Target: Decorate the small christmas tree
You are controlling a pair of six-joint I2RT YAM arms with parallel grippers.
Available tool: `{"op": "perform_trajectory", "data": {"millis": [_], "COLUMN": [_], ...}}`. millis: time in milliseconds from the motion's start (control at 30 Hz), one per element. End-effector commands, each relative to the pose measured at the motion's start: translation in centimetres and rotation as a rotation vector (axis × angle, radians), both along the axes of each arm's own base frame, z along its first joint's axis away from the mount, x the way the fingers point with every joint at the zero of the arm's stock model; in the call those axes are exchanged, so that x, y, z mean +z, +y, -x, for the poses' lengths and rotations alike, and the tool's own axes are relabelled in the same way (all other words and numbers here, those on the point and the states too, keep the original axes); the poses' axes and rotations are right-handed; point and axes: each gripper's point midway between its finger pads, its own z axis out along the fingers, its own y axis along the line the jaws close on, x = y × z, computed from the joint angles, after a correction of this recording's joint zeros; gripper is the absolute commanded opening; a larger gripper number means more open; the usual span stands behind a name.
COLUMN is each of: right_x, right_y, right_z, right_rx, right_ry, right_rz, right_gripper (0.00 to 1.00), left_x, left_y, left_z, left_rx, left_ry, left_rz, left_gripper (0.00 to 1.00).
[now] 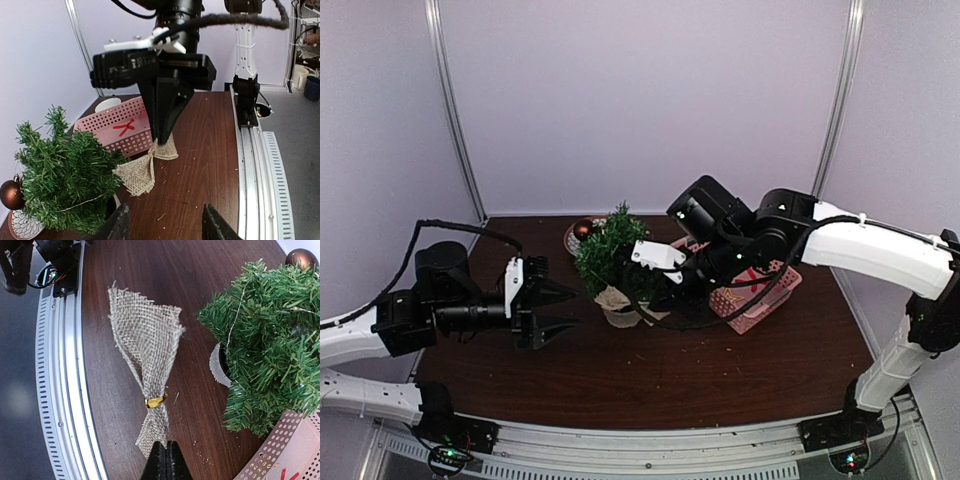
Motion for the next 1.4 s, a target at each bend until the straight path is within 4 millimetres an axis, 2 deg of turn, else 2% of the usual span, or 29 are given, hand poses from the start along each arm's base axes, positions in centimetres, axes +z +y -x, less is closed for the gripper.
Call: {"op": "perform_trajectory", "data": {"millis": [0,133,300,533,700,800,900,1000,1233,1367], "right_x": [0.0,-0.2,-0.1,0.0,0.1,0.0,-0.2,-0.2,-0.1,0.0], "right_y": [-0.5,0.0,-0.1,0.1,0.4,0.4,0.5,0.6,1.0,1.1], "right_z": [-0.8,-0.5,-0.3,0.6,1.7,2.5,3.3,3.9,4.6,5.1], "right_rx": [-0.027,-0.015,0.001,0.042,0.084,0.111,0.137,0.162,0.193,0.211], "right_ry": [-0.022,-0.001,0.0,0.002,0.038,0.069,0.091,0.118,0.156,0.178], "right_rz": [0.063,0.053,0.053,0.048,0.034,0.036,0.044,0.038,0.024,0.019], "right_gripper": [0.0,0.0,0.0,0.0,0.0,0.0,0.0,0.0,0.0,0.0], "left_x": [-0.4,0.0,-0.7,0.5,-0.5,-1.0,-0.9,-1.2,-2.7,-3.4], "left_y": [-0.7,-1.3,-2.0,-2.8,-3.4,-3.2,-2.7,-2.5,-3.1,-3.3], "left_z": [-0.8,-1.6,-2.0,-2.5,-1.5,-0.3,0.0,0.4,3.1,2.8], "left_rx": [0.001,0.017,0.016,0.034,-0.052,-0.121,-0.13,-0.146,-0.241,-0.223], "left_ry": [-0.031,-0.06,-0.058,-0.022,-0.066,-0.122,-0.179,-0.205,-0.304,-0.343], "left_rz": [-0.06,-0.063,-0.073,0.012,-0.044,-0.065,-0.064,-0.091,-0.193,-0.258], "left_gripper": [0.5,0.51,0.51,0.53,0.55,0.63,0.65,0.66,0.66,0.64]}}
